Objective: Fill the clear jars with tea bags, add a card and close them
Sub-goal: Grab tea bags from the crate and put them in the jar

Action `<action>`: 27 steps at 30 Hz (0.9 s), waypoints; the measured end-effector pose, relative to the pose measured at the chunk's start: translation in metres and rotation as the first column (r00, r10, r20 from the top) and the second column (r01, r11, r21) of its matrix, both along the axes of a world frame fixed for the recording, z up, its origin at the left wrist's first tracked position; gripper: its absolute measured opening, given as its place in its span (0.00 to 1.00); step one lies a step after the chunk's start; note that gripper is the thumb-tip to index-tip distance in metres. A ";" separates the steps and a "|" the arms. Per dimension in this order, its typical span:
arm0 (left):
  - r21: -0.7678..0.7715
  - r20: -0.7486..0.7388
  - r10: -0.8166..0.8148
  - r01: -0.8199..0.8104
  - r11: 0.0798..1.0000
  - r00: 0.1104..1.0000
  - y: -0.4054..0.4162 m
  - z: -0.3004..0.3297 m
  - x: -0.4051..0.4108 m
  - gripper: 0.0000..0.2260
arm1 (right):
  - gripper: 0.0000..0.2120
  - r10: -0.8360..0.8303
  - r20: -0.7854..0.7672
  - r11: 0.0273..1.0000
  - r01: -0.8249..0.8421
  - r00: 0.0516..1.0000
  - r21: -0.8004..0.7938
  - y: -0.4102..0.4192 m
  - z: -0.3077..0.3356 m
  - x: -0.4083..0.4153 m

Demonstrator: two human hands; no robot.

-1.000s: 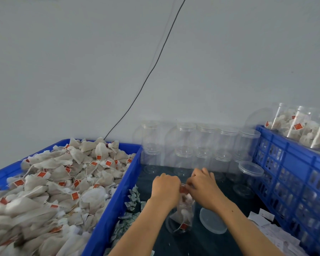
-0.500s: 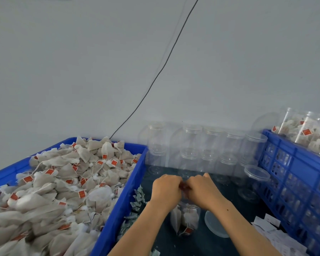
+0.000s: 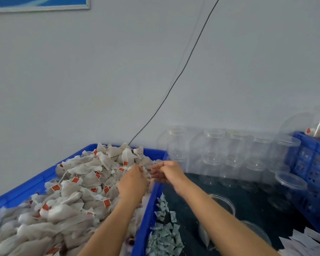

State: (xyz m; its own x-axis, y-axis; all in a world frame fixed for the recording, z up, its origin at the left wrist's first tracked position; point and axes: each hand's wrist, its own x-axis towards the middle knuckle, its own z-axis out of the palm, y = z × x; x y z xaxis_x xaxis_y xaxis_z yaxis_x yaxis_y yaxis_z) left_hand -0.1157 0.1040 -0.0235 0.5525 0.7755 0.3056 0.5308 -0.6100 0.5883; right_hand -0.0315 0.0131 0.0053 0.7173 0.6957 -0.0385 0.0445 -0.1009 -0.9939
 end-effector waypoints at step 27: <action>-0.251 0.001 -0.066 0.064 0.966 0.998 0.080 -0.042 -0.040 0.08 | 0.04 0.208 0.693 0.914 0.114 0.690 -0.389 0.106 -0.052 0.007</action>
State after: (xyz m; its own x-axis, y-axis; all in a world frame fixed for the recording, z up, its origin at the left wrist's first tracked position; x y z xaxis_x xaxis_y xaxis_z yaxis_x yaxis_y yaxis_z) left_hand -0.1560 0.1839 -0.0658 0.6055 0.7893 0.1019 0.5000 -0.4769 0.7228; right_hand -0.0242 0.1186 -0.0466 0.6021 0.7721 0.2034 0.7293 -0.4282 -0.5337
